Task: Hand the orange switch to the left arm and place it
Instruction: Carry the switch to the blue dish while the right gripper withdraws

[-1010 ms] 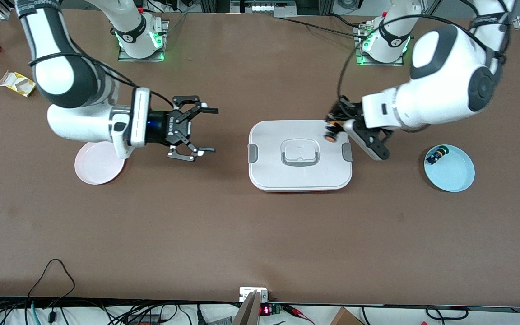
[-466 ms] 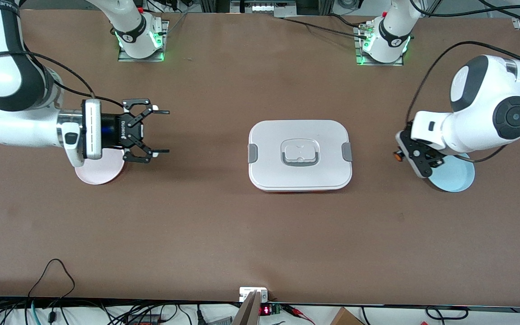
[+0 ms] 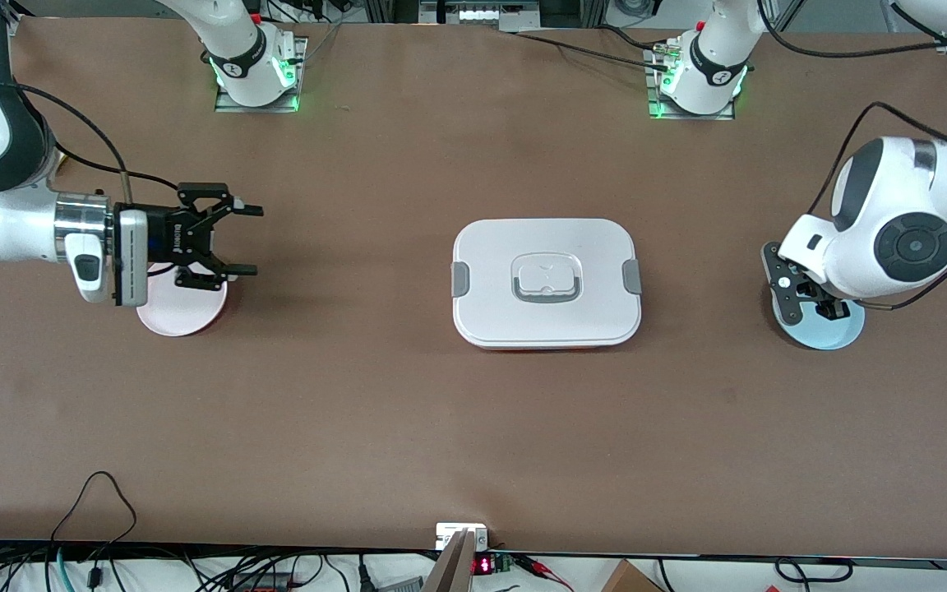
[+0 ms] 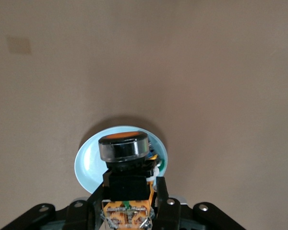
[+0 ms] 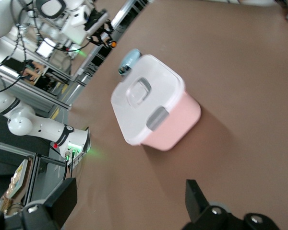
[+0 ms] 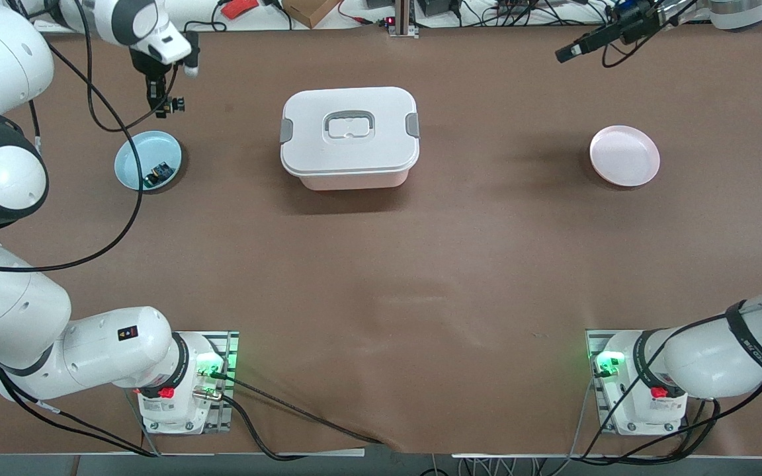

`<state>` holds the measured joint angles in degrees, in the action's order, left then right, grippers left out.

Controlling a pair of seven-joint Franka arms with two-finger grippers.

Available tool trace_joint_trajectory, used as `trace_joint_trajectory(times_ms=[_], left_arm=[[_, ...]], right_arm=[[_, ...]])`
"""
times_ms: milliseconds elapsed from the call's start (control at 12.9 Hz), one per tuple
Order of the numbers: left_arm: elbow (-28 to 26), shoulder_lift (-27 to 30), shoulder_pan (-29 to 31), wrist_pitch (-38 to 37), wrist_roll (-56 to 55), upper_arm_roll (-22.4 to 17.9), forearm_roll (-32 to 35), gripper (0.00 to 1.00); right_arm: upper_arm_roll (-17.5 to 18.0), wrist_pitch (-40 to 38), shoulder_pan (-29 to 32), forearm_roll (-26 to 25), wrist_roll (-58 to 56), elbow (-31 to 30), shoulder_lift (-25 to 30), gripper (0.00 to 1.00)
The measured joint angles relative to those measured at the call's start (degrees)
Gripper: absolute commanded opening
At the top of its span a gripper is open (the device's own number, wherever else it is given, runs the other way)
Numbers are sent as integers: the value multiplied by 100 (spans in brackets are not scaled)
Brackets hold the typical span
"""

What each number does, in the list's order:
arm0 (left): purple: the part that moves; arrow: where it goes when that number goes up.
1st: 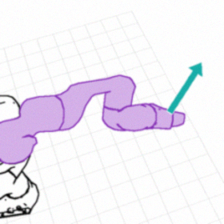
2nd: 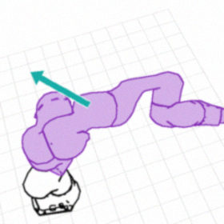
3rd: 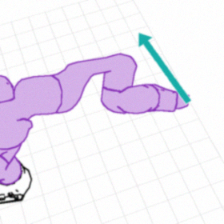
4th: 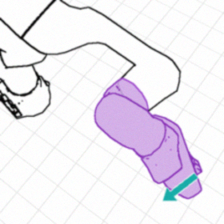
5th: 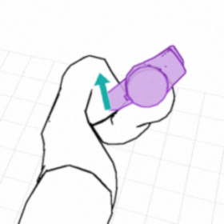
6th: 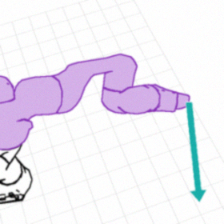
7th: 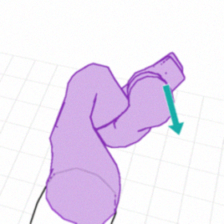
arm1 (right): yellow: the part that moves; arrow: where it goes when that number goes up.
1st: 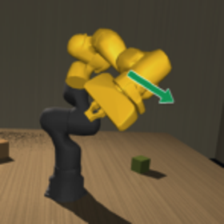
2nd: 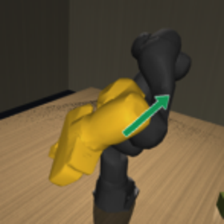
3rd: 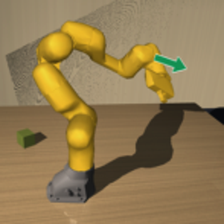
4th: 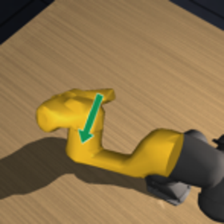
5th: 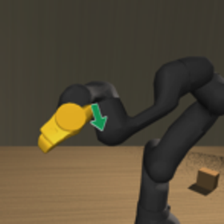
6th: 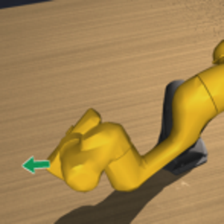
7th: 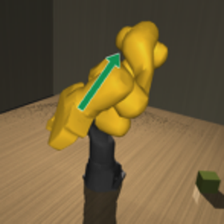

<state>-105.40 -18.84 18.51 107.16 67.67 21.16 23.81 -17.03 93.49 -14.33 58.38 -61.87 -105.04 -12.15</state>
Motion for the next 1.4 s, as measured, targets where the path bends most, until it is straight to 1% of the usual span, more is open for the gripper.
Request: trace_joint_trajectory(times_ms=[155, 311, 466, 622, 777, 932, 1088, 1243, 1321, 1399], left_arm=[[-557, -106, 520, 946, 419, -9, 213, 6], [-962, -220, 967, 1788, 747, -16, 388, 6], [-1079, -446, 1217, 2249, 769, -16, 685, 6], [-1096, -756, 1482, 2696, 788, -19, 794, 6], [-1094, -1015, 1700, 3022, 808, -16, 1068, 6], [-1090, -1167, 1824, 3205, 808, -14, 1186, 8], [-1077, -1218, 1837, 3243, 808, -7, 1192, 10], [-1019, -1268, 1836, 3273, 808, 8, 1192, 14], [-985, -1302, 1836, 3281, 808, 11, 1192, 16], [-951, -1334, 1836, 3286, 808, 12, 1192, 23]], right_arm=[[-36, -5, -8, -456, 1112, 38, 86, 100], [-16, -3, -120, -1023, 2353, 112, 188, 100], [6, -60, -224, -1610, 3213, 137, 233, 100], [13, -311, -254, -2172, 3948, 134, 216, 100], [22, -458, -272, -2795, 4701, 136, 212, 100], [89, -479, -331, -3767, 5111, 140, 214, 100], [178, -486, -365, -4757, 5222, 179, 238, 100], [318, -513, -372, -5793, 5233, 372, 301, 100], [387, -513, -374, -6216, 5235, 523, 333, 100], [417, -513, -374, -6424, 5240, 681, 364, 100]])
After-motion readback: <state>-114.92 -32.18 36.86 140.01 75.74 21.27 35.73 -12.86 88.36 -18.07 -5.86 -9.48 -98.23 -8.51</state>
